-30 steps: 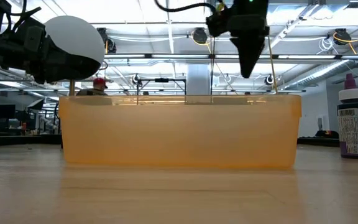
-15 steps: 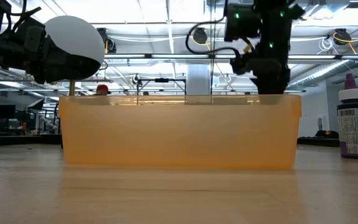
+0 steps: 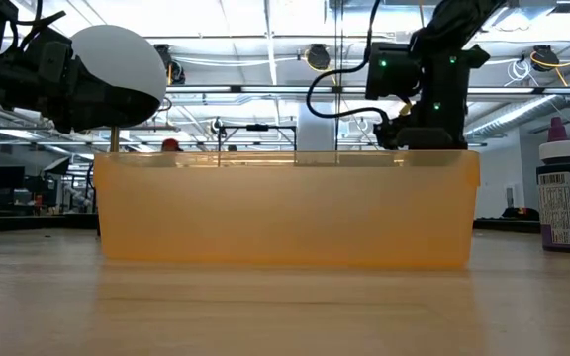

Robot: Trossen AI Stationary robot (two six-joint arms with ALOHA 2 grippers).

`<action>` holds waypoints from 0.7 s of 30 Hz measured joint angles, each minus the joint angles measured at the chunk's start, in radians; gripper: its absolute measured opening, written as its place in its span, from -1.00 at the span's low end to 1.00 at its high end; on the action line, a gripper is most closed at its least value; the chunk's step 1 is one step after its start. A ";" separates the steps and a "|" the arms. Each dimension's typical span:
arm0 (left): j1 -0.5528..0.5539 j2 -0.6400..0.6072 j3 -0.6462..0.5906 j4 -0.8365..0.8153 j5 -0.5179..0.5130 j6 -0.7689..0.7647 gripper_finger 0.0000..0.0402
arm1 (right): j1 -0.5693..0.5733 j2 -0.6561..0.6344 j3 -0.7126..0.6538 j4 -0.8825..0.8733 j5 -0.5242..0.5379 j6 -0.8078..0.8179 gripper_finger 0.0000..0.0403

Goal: Pick & Place food coloring
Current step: Put the orange food coloring bottle into the orange bin

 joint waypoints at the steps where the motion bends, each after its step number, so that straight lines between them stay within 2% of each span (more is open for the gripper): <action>1: 0.000 0.000 0.000 0.000 0.000 0.000 0.76 | -0.005 0.000 -0.005 0.008 -0.012 -0.003 -0.15; 17: 0.000 0.000 0.000 0.000 0.000 0.000 0.76 | -0.012 0.000 -0.016 0.032 -0.015 -0.007 -0.16; 21: 0.000 0.000 0.000 0.000 0.000 0.000 0.76 | -0.012 0.000 -0.016 0.031 -0.015 -0.006 -0.22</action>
